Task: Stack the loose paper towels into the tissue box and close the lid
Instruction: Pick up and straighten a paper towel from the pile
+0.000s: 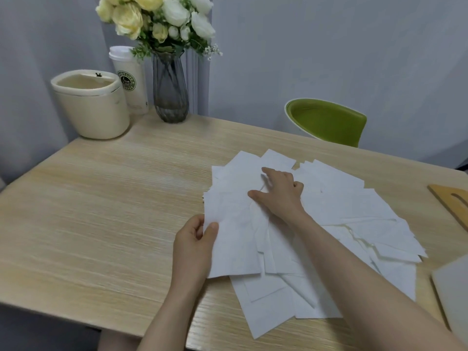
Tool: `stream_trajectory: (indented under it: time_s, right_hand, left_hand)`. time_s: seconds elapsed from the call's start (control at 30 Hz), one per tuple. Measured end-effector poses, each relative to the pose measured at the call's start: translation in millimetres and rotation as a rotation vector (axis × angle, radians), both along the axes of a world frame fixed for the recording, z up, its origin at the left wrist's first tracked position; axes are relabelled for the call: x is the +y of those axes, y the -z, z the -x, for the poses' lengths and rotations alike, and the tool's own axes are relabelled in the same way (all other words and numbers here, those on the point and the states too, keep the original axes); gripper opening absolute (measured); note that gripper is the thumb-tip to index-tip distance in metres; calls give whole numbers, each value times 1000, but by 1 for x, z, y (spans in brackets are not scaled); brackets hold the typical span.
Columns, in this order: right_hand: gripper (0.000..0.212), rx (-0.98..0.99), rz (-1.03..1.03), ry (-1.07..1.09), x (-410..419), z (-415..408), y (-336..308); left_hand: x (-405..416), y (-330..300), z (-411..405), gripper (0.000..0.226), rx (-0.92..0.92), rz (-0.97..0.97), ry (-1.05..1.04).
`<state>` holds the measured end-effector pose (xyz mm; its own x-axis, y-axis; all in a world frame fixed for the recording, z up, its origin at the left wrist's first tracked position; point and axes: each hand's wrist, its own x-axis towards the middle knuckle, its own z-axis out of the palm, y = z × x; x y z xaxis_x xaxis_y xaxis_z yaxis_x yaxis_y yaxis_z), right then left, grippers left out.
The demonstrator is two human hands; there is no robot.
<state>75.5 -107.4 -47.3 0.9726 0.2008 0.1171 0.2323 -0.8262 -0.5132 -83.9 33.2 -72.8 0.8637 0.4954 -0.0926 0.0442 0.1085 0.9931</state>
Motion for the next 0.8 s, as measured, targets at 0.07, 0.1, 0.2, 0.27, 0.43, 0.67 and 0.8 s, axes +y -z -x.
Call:
stream_trajectory:
  time_s: [0.07, 0.1, 0.2, 0.27, 0.43, 0.67, 0.8]
  right_hand:
    - [69, 39, -32, 20, 1, -1, 0]
    - [69, 51, -56, 27, 1, -1, 0]
    - [64, 44, -85, 35, 1, 0, -1]
    - [58, 9, -105, 39, 3, 1, -2]
    - [50, 90, -445, 134, 11, 2, -10]
    - [43, 349, -498, 207, 19, -4, -13]
    - [40, 303, -467, 227, 7, 0, -14]
  left_hand:
    - [0, -1, 0, 16, 0, -4, 0]
    - [0, -1, 0, 16, 0, -4, 1]
    - [0, -2, 1, 17, -1, 1, 7]
    - [0, -2, 1, 17, -3, -2, 7]
    - [0, -3, 1, 18, -1, 1, 8]
    - [0, -7, 3, 16, 3, 3, 4]
    - [1, -8, 3, 16, 15, 28, 1]
